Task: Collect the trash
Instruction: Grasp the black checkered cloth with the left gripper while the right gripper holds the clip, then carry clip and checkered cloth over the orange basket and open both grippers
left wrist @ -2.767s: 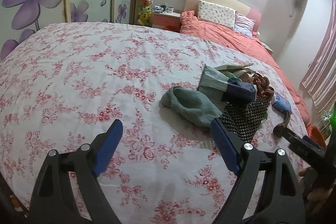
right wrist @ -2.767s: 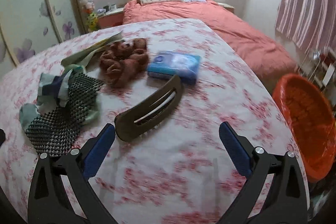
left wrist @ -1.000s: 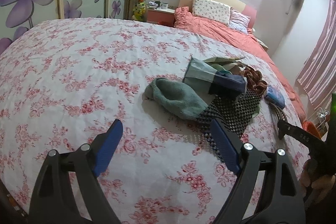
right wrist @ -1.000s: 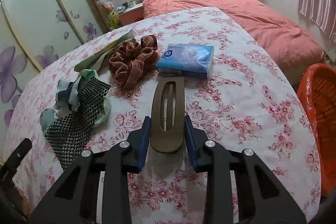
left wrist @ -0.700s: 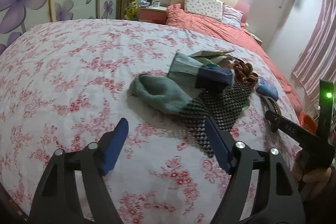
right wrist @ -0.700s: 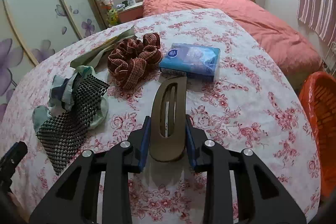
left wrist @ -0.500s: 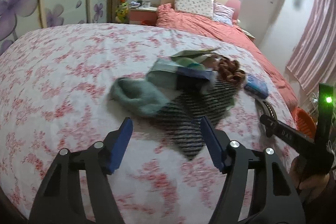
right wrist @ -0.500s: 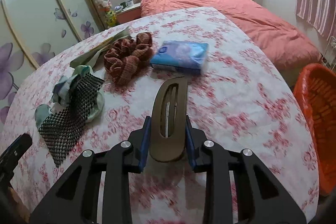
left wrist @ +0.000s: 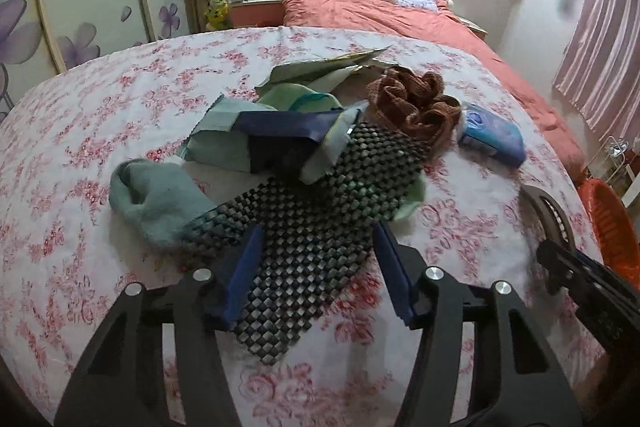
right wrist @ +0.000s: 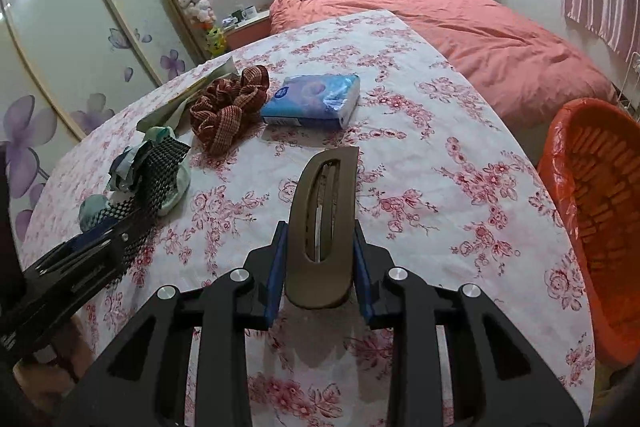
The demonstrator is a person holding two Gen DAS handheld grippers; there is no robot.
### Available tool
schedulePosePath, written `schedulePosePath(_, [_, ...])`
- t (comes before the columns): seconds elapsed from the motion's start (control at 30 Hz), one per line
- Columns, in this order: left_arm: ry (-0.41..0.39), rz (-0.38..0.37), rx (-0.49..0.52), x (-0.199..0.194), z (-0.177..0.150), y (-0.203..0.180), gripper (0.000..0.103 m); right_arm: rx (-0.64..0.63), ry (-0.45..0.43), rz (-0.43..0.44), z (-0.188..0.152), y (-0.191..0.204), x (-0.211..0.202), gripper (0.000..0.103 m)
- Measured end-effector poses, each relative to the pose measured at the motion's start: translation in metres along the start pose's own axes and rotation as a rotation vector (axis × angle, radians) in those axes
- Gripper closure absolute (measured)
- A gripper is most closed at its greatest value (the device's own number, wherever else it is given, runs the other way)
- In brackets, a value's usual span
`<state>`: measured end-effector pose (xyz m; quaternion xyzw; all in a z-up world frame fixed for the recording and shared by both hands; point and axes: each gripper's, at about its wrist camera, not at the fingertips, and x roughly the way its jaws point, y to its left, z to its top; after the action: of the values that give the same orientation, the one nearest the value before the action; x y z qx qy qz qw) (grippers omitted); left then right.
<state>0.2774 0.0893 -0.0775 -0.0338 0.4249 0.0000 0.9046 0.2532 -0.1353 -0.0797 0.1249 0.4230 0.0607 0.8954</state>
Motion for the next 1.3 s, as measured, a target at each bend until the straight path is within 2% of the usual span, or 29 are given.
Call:
schedulePosePath(0.2, [0.015,-0.013,0.023,0.007,0.001,-0.002,0.046,0.001,0.006,0.028,-0.001,-0.001,0.001,0.073])
schedulePosePath(0.27, [0.018,-0.013,0.029,0.008,0.002,-0.002,0.05,0.003,0.005,0.035,-0.002,-0.002,0.001,0.073])
schedulePosePath(0.43, [0.012,-0.013,0.037,0.006,0.001,0.0,0.095,0.01,0.007,0.043,-0.003,-0.004,-0.001,0.073])
schedulePosePath(0.53, [0.014,-0.049,0.021,0.0,0.0,0.006,0.096,0.011,-0.001,0.043,-0.003,-0.004,-0.004,0.073])
schedulePosePath(0.9, [-0.108,-0.107,-0.005,-0.062,0.014,0.015,0.096,0.012,-0.071,0.043,0.004,0.002,-0.036,0.073])
schedulePosePath(1.3, [-0.211,-0.205,0.015,-0.121,0.027,-0.009,0.096,0.005,-0.174,0.043,0.013,0.003,-0.084,0.073])
